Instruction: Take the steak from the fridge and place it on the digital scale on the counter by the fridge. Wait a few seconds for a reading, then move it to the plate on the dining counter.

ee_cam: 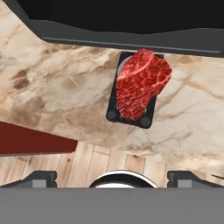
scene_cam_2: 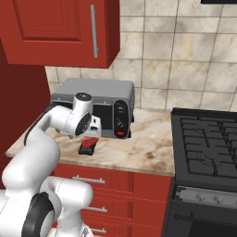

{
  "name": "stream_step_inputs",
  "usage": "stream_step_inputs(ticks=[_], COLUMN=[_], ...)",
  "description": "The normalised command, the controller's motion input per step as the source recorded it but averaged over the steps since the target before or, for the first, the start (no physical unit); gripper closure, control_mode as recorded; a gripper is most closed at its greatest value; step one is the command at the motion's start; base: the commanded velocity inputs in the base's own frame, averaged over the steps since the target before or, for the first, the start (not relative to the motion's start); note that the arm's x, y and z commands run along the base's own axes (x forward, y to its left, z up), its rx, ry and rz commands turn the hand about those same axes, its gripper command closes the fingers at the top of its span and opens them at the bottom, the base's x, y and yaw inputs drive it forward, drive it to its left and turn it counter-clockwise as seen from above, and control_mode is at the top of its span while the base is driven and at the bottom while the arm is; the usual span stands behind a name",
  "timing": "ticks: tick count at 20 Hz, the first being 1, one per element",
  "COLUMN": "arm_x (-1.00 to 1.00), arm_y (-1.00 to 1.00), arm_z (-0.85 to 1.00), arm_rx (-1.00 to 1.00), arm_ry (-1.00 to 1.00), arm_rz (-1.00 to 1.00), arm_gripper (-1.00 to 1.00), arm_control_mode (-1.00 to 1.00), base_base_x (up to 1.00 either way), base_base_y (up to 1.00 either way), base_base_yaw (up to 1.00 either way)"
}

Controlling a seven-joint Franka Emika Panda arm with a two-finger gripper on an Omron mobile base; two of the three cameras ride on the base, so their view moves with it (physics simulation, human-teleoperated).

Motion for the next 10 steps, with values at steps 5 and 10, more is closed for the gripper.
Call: stream_step_inputs(ticks=[5, 10], arm_x=[0.23, 0.16], arm_y=[0.00, 0.03], arm_z=[-0.05, -0.06], arm_rx=[-0.02, -0.19], arm_ry=[-0.06, 0.01], arm_rz=[0.04, 0.00], arm_gripper=[-1.00, -1.00], arm_control_mode=[-1.00, -1.00], base_base_x=[0.00, 0.00], base_base_y=[0.00, 0.00], base_base_yaw=[0.00, 0.00])
